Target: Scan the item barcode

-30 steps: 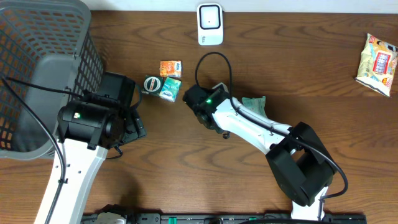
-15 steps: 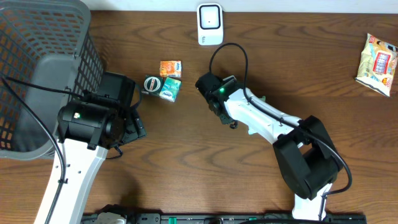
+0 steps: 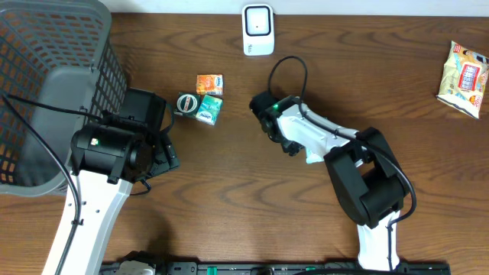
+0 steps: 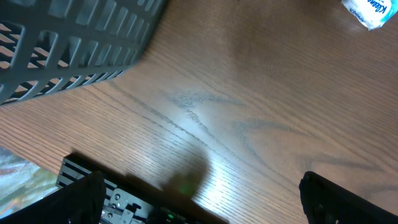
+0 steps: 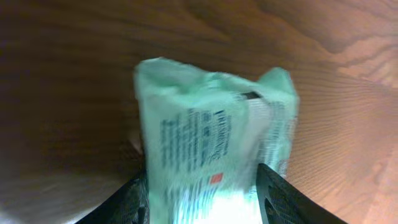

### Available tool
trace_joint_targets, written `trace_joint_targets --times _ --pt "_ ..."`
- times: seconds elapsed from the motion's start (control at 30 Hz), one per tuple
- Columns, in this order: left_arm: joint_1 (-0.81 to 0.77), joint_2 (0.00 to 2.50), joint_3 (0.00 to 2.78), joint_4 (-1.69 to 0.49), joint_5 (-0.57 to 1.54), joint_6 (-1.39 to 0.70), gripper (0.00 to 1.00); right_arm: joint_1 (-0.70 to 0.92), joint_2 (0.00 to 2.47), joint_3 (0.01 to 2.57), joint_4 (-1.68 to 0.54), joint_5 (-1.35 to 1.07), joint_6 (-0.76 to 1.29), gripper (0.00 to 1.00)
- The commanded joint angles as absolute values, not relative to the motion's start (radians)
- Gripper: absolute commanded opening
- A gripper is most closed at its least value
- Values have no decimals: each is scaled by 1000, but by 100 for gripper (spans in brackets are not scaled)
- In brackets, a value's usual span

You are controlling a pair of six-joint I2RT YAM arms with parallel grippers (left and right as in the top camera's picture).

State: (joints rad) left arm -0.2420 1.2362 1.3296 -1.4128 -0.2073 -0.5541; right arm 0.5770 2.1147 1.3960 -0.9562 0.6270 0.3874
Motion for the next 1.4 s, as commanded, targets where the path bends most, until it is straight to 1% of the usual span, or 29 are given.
trace_joint_targets --times 0.0,0.03,0.13,0.17,0.37,0.47,0.53,0.63,0.73,0.83,1.0,1.07,1.2,1.27,1.33,1.37 --pt "-237 1234 1330 -1417 -202 -567 98 550 2159 1391 -950 644 422 43" --pt "-237 1234 1330 -1416 -202 -567 98 546 2163 1391 -950 641 423 34" --pt "-237 1234 1330 -1416 -202 -567 98 529 2168 1391 -938 609 422 5" --pt "-237 1234 1330 -1416 -202 -567 98 524 2168 1391 -936 596 422 1" --pt "-237 1234 1330 -1416 -202 -567 98 521 2149 1448 -984 561 422 1" --pt "-237 1234 1330 -1416 -202 -567 98 514 2136 1536 -1042 477 410 1" --pt "-237 1234 1330 -1416 -202 -567 98 503 2124 1610 -1068 338 349 1" --pt "-237 1234 1330 -1416 -202 -567 98 480 2103 1699 -1069 33 241 1" --pt "-237 1234 1330 -1416 -202 -567 98 455 2093 1735 -1023 -241 201 1" --pt "-237 1234 1330 -1416 -202 -567 98 420 2100 1709 -920 -518 174 1" --pt "-237 1234 1330 -1416 -202 -567 98 352 2122 1579 -747 -863 181 1" --pt "-237 1234 1330 -1416 -202 -567 98 331 2125 1507 -676 -913 217 1" --pt "-237 1234 1330 -1417 -202 -567 98 266 2126 1382 -585 -885 290 2" --pt "-237 1234 1330 -1416 -202 -567 97 217 2126 1351 -588 -875 291 8" --pt "-237 1234 1330 -1416 -202 -567 98 173 2126 1349 -626 -855 287 24" --pt "-237 1234 1330 -1416 -202 -567 98 152 2125 1355 -649 -850 283 29"
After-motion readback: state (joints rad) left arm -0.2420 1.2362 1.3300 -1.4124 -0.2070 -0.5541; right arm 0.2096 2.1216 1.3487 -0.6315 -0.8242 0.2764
